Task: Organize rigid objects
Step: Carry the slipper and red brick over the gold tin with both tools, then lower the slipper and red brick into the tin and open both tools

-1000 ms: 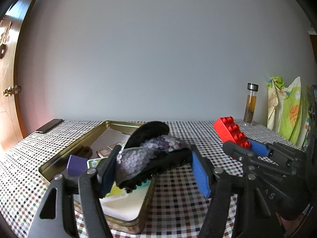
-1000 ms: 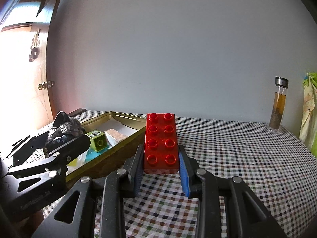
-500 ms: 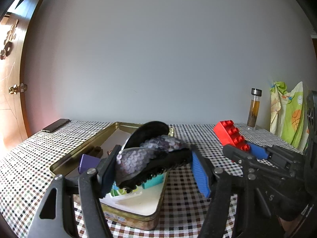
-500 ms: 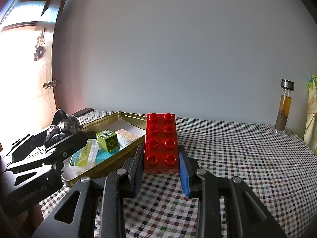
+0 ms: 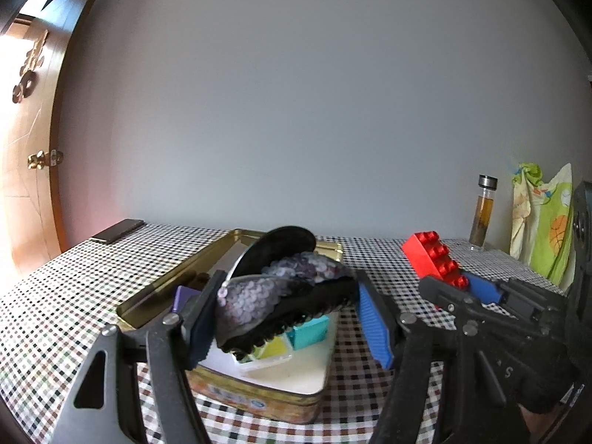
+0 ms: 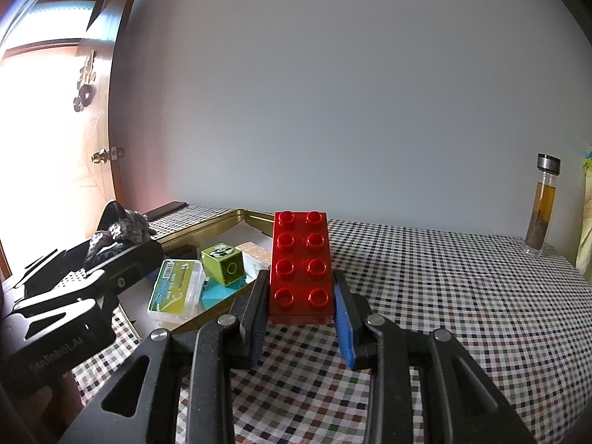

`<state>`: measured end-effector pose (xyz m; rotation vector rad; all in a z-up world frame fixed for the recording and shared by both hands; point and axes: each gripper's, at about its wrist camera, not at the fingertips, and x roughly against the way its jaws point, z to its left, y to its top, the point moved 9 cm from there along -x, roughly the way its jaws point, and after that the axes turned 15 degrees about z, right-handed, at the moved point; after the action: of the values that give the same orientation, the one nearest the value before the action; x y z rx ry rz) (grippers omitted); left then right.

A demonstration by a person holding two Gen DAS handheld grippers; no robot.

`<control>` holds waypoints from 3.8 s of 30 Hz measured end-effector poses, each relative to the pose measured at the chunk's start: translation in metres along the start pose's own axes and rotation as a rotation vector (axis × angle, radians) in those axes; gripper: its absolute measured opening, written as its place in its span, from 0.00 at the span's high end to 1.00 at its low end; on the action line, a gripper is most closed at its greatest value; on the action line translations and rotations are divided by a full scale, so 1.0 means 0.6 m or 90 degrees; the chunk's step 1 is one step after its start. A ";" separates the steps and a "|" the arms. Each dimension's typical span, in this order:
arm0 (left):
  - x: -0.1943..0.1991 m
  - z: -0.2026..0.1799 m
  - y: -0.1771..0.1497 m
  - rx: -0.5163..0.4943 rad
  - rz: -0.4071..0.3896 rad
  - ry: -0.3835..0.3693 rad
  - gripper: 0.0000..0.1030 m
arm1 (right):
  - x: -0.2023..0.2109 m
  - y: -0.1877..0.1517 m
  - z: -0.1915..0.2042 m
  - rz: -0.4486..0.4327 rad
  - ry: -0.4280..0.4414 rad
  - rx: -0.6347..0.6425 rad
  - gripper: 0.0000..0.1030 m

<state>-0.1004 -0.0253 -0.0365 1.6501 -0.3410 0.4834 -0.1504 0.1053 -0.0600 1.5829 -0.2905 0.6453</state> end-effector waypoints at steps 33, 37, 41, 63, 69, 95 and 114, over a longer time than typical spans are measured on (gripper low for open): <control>-0.034 0.138 0.012 0.085 0.028 0.053 0.35 | -0.033 0.002 0.084 0.029 0.027 0.067 0.67; -0.040 0.148 0.016 0.075 0.030 0.066 0.35 | -0.040 0.005 0.095 0.032 0.028 0.073 0.67; -0.048 0.155 0.019 0.066 0.037 0.076 0.35 | -0.047 0.010 0.107 0.036 0.031 0.079 0.67; -0.073 0.153 0.014 0.027 0.070 0.097 0.35 | -0.065 0.016 0.123 0.055 0.043 0.090 0.67; -0.091 0.154 0.016 0.017 0.092 0.090 0.35 | -0.070 0.018 0.118 0.059 0.051 0.082 0.67; -0.189 0.142 0.077 -0.041 0.212 0.071 0.35 | -0.159 0.115 0.124 0.151 0.062 0.090 0.67; -0.200 0.150 0.055 -0.048 0.233 0.085 0.20 | -0.182 0.106 0.121 0.174 0.085 0.067 0.49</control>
<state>-0.2100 -0.1254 -0.0758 1.4774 -0.5590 0.8417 -0.2563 0.0060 -0.0686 1.6060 -0.3813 0.9873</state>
